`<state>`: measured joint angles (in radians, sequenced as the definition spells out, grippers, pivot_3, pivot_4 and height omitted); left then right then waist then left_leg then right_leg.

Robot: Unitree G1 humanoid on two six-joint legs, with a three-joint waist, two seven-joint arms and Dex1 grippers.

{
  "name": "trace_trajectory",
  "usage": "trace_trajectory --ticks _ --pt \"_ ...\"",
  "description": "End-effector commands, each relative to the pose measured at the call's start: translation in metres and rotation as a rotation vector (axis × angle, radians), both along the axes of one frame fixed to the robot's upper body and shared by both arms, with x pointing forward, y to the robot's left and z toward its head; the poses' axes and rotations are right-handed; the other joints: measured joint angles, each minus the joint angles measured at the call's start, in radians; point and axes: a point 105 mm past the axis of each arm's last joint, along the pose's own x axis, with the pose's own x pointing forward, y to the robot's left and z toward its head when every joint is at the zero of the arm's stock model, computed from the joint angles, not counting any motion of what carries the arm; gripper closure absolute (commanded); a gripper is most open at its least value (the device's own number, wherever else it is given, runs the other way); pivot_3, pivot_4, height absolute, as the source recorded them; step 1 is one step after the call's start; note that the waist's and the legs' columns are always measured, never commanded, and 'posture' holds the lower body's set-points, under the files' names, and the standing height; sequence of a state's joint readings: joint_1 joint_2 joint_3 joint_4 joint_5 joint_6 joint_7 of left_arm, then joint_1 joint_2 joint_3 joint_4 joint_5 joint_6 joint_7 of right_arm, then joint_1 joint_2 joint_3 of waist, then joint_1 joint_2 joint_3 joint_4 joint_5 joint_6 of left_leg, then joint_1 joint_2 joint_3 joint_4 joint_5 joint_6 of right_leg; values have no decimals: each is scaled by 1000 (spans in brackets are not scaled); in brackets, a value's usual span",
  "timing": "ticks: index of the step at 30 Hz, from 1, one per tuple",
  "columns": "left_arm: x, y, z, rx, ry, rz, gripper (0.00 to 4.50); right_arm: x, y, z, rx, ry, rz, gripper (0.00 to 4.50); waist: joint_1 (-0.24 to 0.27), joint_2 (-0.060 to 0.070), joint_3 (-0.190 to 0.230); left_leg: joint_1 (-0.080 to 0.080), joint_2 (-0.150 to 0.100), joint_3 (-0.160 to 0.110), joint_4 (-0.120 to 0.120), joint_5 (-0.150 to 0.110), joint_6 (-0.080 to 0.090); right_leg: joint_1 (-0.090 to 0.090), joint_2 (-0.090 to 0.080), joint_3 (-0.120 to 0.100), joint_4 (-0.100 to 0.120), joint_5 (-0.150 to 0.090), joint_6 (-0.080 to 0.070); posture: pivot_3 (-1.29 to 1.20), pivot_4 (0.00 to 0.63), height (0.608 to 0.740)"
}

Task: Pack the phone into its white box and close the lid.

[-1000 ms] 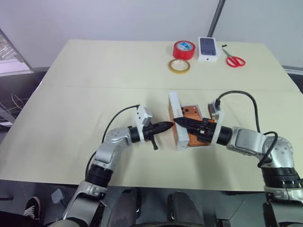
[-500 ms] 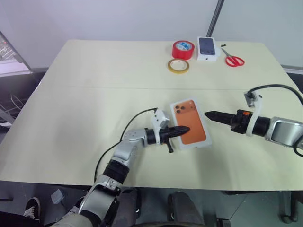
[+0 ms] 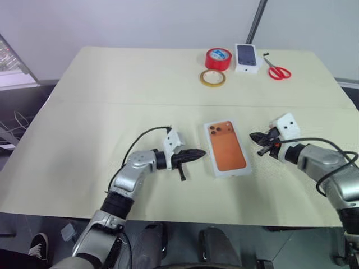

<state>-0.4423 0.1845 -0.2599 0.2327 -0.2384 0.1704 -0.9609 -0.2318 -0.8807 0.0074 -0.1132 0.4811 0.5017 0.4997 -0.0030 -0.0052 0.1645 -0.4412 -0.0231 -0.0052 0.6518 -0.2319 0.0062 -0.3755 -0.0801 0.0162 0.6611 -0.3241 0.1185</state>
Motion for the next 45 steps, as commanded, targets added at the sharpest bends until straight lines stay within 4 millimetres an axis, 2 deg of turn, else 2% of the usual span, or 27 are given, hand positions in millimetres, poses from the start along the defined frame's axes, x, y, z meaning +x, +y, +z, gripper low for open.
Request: trace_trajectory --ticks 1,3,9,14,17,20,24,27,36,45 --pt "0 -3 2 35 -46 -5 4500 1 3 9 -28 -67 20 4453 6 0 0 0 0 0 0 0 0 0 0 0 0 0 0 0 150 740" --pt "2 -4 -2 51 -37 5 4500 1 3 8 -46 -69 26 4453 11 0 0 0 0 0 0 0 0 0 0 0 0 0 0 0 150 740" --pt "10 -27 -3 50 -26 -12 4500 -6 13 -2 -91 -40 80 4453 18 0 0 0 -1 0 1 0 0 1 0 -1 0 0 0 0 150 740" --pt "16 -37 -4 71 -30 -39 4500 -11 12 -8 -123 -17 100 4453 16 0 0 0 -1 -1 1 0 0 1 0 -1 0 0 0 0 150 740" --pt "13 -47 1 53 -49 -76 4500 -11 11 -8 -123 -16 89 4453 15 0 0 1 -1 -1 1 0 0 1 1 -1 1 0 0 0 150 740" --pt "13 -54 17 21 -80 -91 4500 -12 11 -9 -134 -17 89 4453 18 0 0 1 -1 -1 1 0 0 1 1 -1 1 0 0 0 150 740" --pt "14 -53 32 -17 -99 -88 4500 -12 11 -11 -149 -13 87 4453 17 0 0 1 -1 -1 1 0 0 1 1 -1 1 0 0 0 150 740" --pt "13 -52 34 -19 -100 -87 4500 -11 10 -11 -154 -13 83 4453 16 0 0 1 -1 -1 1 0 0 1 1 -1 1 0 0 0 150 740" --pt "13 -44 10 31 -58 -51 4500 -6 7 -13 -198 -19 70 4453 15 0 0 1 -1 -1 1 0 0 1 1 -1 1 0 0 0 150 740" --pt "16 -47 17 3 -74 -38 4500 -7 2 -29 -266 20 55 4453 16 0 0 1 -1 -1 1 0 0 1 1 -1 1 0 0 0 150 740"
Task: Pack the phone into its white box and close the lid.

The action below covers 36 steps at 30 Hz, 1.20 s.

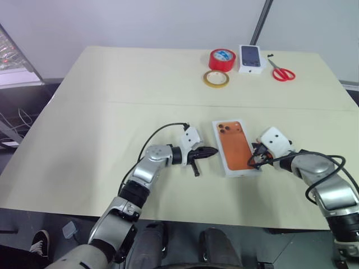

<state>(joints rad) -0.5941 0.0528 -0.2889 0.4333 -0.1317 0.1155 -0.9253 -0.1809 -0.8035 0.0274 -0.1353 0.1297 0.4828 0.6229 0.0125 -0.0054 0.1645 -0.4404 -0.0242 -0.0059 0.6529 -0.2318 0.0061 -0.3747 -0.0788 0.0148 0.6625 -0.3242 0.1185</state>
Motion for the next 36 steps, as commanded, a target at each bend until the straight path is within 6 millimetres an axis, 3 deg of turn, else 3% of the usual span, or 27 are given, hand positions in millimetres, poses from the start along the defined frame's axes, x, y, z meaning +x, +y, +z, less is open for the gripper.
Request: trace_trajectory --ticks 1,8,11,16,20,23,26,29,33,36 --pt "1 -5 13 -44 -34 -3 4500 3 1 1 -30 -22 3 4453 0 0 0 0 0 0 0 0 0 0 0 0 0 0 0 0 150 740" --pt "2 0 7 -9 -36 3 4500 7 -3 2 -109 -49 25 4453 0 0 0 1 0 0 0 0 0 0 0 0 0 0 0 0 150 740" --pt "7 10 12 -25 -41 33 4500 13 -14 16 -94 -89 -10 4453 0 0 0 1 0 0 0 0 0 0 0 0 0 0 0 0 150 740" --pt "35 21 64 -215 5 130 4500 22 -22 50 84 -191 -50 4453 0 0 0 0 0 0 1 0 0 0 0 0 1 0 0 0 150 740" --pt "52 4 86 -215 -23 165 4500 19 -7 62 215 -193 20 4453 2 -1 0 0 0 0 1 0 0 1 0 -1 1 0 0 0 150 740" --pt "54 -15 77 -162 -10 154 4500 1 9 44 195 -81 154 4453 2 -1 0 0 -2 0 1 0 0 1 0 -1 1 -1 2 0 150 740" --pt "46 -36 37 7 48 107 4500 -14 17 23 137 9 224 4453 0 -1 0 0 -2 0 1 0 0 1 0 -1 1 -1 2 0 150 740" --pt "38 -39 -9 254 9 85 4500 -24 17 2 47 59 246 4453 -2 -2 -1 2 -2 1 1 0 0 1 0 0 2 -1 2 0 150 740" --pt "38 -30 -20 285 80 91 4500 -30 17 -15 -38 90 240 4453 -1 -5 -4 18 -1 0 -4 -1 1 19 0 0 -4 -2 2 0 150 740" --pt "42 -23 -10 213 105 102 4500 -27 32 1 227 104 191 4453 -3 -9 -6 19 0 0 -5 -1 1 20 0 0 -5 -2 2 0 150 740"
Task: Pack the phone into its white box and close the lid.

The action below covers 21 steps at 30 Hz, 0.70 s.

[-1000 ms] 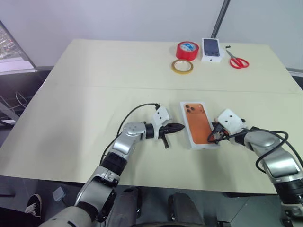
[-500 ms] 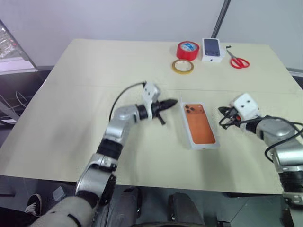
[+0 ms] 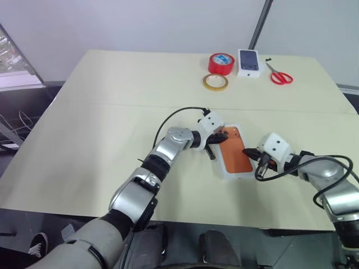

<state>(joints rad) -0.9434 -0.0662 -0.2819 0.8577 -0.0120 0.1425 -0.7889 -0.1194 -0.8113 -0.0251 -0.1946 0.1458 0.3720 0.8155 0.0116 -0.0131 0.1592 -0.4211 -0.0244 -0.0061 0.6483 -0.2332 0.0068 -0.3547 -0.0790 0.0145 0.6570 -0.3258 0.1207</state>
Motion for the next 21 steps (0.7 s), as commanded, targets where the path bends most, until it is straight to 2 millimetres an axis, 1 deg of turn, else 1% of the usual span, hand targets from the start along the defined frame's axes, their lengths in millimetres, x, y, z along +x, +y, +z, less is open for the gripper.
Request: trace_trajectory --ticks 1,3,5,7,8,9,10,13,15,16,17,18,21 --pt "-2 16 -11 -28 74 4 4250 -3 16 2 208 88 -17 4223 -6 -1 -1 0 1 0 0 0 0 0 0 0 0 0 0 0 150 740" --pt "0 23 8 -129 52 2 3626 3 15 12 196 30 -12 3573 -11 0 -1 -1 1 0 -1 0 0 -2 -1 2 0 0 0 0 150 740" --pt "3 31 18 -171 28 15 2650 7 14 17 212 9 -15 2625 -15 1 -1 -2 2 0 -1 0 0 -4 -1 2 0 0 -1 0 150 740" --pt "6 52 36 -219 -44 39 1607 9 13 32 272 -21 2 1566 -19 1 0 -5 1 0 -1 0 -1 -7 -2 2 1 0 -1 0 150 740" --pt "7 66 46 -234 -94 49 1091 10 13 42 292 -52 18 1042 -22 1 0 -6 1 0 -1 0 -1 -8 -2 3 2 0 -1 0 150 740" --pt "6 75 53 -240 -128 55 570 11 13 48 303 -73 28 503 -23 1 0 -7 1 0 -1 0 -1 -9 -2 3 2 0 -1 0 150 740" --pt "5 90 57 -239 -153 80 91 12 10 55 312 -100 32 34 -23 1 0 -7 1 1 -2 1 -1 -10 -2 3 2 0 -1 0 150 740" --pt "-3 128 61 -231 -142 115 91 13 2 65 267 -176 46 34 -23 2 0 -7 1 1 -2 1 -2 -9 -2 3 2 0 -1 0 150 740" --pt "-11 171 49 -179 -134 171 91 9 -10 62 216 -202 49 34 -23 2 0 -7 1 1 -2 1 -2 -9 -3 3 1 0 -1 0 150 740" --pt "-14 183 45 -158 -125 191 91 8 -14 60 205 -201 48 34 -23 2 0 -6 1 1 -2 1 -2 -9 -3 3 1 0 -1 0 150 740" --pt "-18 201 38 -134 -125 227 91 7 -21 57 197 -201 33 34 -23 2 0 -6 1 1 -3 1 -2 -8 -3 3 1 0 -1 0 150 740" --pt "-21 212 33 -120 -113 251 91 6 -25 54 193 -200 24 34 -22 2 0 -6 1 1 -3 1 -2 -9 -3 3 1 0 -1 0 150 740" --pt "-27 231 25 -99 -95 299 91 5 -36 49 182 -205 2 34 -8 2 1 -6 1 1 -2 1 -2 -8 -5 3 1 0 -1 0 150 740"
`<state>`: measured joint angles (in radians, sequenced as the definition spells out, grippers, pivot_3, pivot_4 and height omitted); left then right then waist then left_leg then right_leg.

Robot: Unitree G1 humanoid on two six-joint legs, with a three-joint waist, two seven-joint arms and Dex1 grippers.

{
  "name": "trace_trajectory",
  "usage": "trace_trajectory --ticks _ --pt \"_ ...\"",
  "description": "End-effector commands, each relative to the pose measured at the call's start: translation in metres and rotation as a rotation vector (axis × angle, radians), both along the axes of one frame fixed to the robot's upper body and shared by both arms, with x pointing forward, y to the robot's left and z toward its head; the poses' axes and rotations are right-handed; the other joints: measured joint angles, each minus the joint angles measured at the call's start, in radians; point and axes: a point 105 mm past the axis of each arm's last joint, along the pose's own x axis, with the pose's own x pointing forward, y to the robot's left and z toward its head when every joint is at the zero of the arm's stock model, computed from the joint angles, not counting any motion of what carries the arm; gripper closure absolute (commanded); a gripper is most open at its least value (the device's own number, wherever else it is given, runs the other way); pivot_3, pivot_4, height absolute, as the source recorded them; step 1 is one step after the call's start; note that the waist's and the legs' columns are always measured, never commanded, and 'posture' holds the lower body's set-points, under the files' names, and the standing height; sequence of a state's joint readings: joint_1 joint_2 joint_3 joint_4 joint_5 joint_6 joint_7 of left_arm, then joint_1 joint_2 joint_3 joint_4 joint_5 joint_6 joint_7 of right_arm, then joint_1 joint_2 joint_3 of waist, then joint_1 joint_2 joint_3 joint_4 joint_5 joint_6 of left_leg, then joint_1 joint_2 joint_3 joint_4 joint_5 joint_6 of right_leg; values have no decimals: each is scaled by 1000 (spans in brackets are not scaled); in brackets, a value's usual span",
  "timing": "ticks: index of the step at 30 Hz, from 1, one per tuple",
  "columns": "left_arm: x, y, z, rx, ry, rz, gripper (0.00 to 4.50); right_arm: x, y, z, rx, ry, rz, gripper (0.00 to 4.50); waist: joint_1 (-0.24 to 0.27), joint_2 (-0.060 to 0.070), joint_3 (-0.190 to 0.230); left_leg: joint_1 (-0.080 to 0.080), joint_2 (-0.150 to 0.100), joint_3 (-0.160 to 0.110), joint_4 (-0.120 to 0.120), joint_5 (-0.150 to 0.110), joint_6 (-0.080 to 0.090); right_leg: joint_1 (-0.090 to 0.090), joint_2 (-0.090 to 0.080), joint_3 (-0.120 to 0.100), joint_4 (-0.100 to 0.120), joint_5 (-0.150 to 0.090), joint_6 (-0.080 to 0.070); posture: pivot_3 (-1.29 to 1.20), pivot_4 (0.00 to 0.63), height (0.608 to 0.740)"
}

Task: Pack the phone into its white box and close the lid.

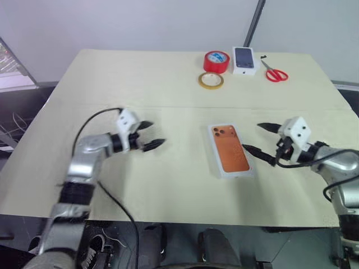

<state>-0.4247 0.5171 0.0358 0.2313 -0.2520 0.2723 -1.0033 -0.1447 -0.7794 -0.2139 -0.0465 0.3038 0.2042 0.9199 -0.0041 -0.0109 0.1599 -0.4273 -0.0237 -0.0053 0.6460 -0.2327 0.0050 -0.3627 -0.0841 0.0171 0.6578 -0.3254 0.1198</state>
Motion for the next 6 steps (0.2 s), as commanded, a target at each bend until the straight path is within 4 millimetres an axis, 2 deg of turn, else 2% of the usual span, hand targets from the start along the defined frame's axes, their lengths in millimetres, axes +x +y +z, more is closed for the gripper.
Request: trace_trajectory --ticks 1,3,6 --pt "-5 12 16 -6 -80 21 91 -1 -13 12 -41 -69 -14 34 10 0 0 0 0 0 0 0 0 0 -1 0 0 0 0 0 150 740" --pt "-12 23 14 8 -75 54 91 -1 -19 10 -39 -61 -28 34 8 0 0 0 -1 0 0 0 0 0 -2 0 0 0 0 0 150 740" --pt "-19 23 16 -17 -53 47 91 3 -26 11 -41 -62 -52 34 9 0 0 0 -1 0 -2 0 0 -1 -2 0 -2 0 0 0 150 740"
